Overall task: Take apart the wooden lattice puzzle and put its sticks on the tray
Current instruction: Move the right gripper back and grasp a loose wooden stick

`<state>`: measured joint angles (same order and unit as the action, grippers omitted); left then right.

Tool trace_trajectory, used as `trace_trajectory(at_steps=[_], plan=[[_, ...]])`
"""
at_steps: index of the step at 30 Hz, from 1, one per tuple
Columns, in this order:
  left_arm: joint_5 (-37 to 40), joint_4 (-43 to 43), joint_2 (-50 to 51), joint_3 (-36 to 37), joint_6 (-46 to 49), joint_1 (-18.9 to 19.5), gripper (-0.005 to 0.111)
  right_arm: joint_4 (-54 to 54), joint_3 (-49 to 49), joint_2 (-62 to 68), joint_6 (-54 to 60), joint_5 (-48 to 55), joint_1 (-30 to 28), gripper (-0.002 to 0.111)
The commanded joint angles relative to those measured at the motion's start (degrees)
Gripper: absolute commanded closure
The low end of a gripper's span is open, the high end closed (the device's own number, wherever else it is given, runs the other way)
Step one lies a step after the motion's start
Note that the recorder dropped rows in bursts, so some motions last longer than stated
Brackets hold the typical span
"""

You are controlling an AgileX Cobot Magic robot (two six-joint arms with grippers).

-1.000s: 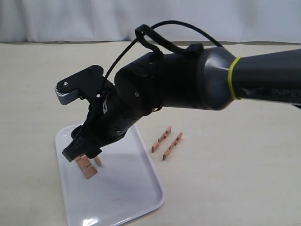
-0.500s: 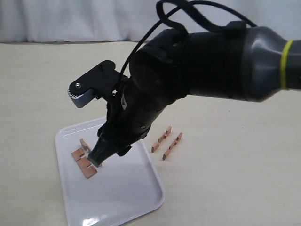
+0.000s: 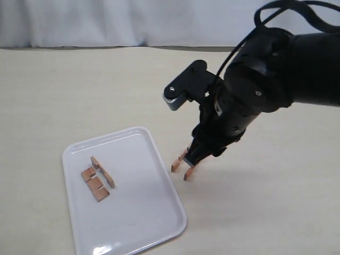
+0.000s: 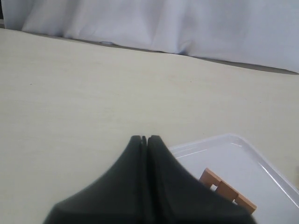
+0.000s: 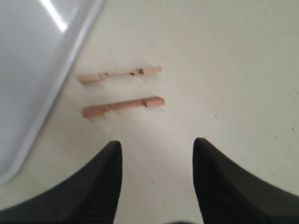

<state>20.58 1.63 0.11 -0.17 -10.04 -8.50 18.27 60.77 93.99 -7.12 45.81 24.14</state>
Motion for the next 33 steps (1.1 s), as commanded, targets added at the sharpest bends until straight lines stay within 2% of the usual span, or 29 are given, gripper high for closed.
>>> trace_trajectory(at_steps=[1, 7, 10, 22, 33], plan=[[-0.8, 0.4, -0.1, 0.2, -0.1, 0.1, 0.107, 2.3, -4.6, -0.5, 0.5, -3.8, -2.1, 0.055], [-0.8, 0.4, -0.1, 0.2, -0.1, 0.1, 0.107, -0.8, -5.6, 0.5, 0.5, -9.9, -2.0, 0.023], [-0.8, 0.4, -0.1, 0.2, -0.1, 0.1, 0.107, -1.0, -5.6, 2.7, 0.7, -10.9, -2.0, 0.016], [-0.8, 0.4, -0.1, 0.2, -0.1, 0.1, 0.107, -1.1, -5.6, 9.4, 0.3, -18.5, -2.0, 0.016], [-0.8, 0.4, -0.1, 0.2, -0.1, 0.1, 0.107, -1.2, -2.5, 15.3, 0.6, -17.4, -4.1, 0.016]])
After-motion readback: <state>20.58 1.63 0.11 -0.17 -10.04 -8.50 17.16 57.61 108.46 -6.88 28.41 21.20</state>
